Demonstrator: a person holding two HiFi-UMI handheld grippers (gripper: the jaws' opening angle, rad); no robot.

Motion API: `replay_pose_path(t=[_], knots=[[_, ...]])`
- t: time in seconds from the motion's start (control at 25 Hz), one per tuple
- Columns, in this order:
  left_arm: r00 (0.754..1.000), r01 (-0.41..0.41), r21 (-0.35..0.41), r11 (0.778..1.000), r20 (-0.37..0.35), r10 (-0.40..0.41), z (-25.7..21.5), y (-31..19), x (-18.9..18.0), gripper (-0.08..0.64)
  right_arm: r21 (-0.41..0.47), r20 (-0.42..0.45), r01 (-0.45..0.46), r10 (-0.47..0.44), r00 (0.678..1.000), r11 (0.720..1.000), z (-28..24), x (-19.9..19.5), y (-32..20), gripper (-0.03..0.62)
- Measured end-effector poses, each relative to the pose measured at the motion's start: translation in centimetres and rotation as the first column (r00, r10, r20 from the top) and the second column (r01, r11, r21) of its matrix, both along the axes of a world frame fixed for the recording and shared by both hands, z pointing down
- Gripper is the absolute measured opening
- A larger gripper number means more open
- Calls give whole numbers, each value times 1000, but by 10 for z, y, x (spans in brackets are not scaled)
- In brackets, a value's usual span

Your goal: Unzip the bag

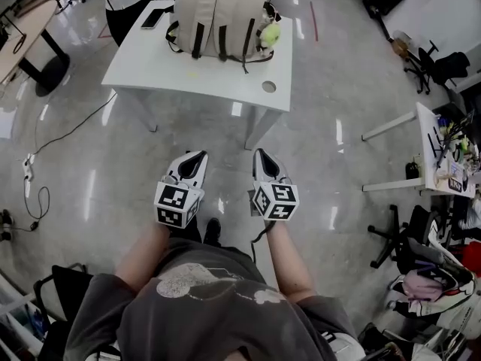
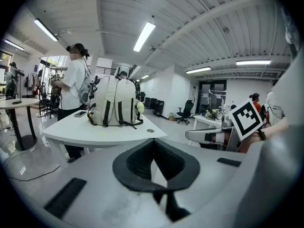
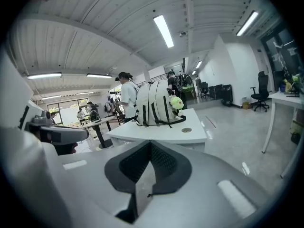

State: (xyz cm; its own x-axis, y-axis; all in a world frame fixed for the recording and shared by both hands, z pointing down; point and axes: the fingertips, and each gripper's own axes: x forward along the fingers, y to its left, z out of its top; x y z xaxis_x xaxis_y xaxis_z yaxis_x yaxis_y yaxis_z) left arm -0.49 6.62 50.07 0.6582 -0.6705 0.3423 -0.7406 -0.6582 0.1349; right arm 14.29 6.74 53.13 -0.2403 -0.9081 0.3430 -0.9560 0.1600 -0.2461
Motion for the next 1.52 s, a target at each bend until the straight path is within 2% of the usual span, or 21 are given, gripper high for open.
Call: replay_pose_path(t=[0.16, 0.56, 0.76, 1.2, 1.52], knots=[[1000, -6, 26, 1000, 3, 6, -8, 17, -3, 6, -8, 10, 18, -18, 1000, 1000, 6, -11, 18, -2], [1000, 16, 7, 1000, -18, -16, -1, 29, -29, 6, -6, 22, 42, -42, 999, 999, 6, -42, 30, 0], [999, 9, 23, 1000, -31, -8, -12, 39, -50, 6, -6, -8, 34, -34, 999, 999, -4, -64, 41, -2], [997, 47, 24, 999, -66, -45, -28, 74, -112, 6, 48, -129, 104, -97, 987, 993, -44, -127, 88, -2], [996, 33, 18, 999, -85, -32, -30, 99, -139, 6, 40, -152, 82, -75, 986, 996, -45, -149, 119, -2]])
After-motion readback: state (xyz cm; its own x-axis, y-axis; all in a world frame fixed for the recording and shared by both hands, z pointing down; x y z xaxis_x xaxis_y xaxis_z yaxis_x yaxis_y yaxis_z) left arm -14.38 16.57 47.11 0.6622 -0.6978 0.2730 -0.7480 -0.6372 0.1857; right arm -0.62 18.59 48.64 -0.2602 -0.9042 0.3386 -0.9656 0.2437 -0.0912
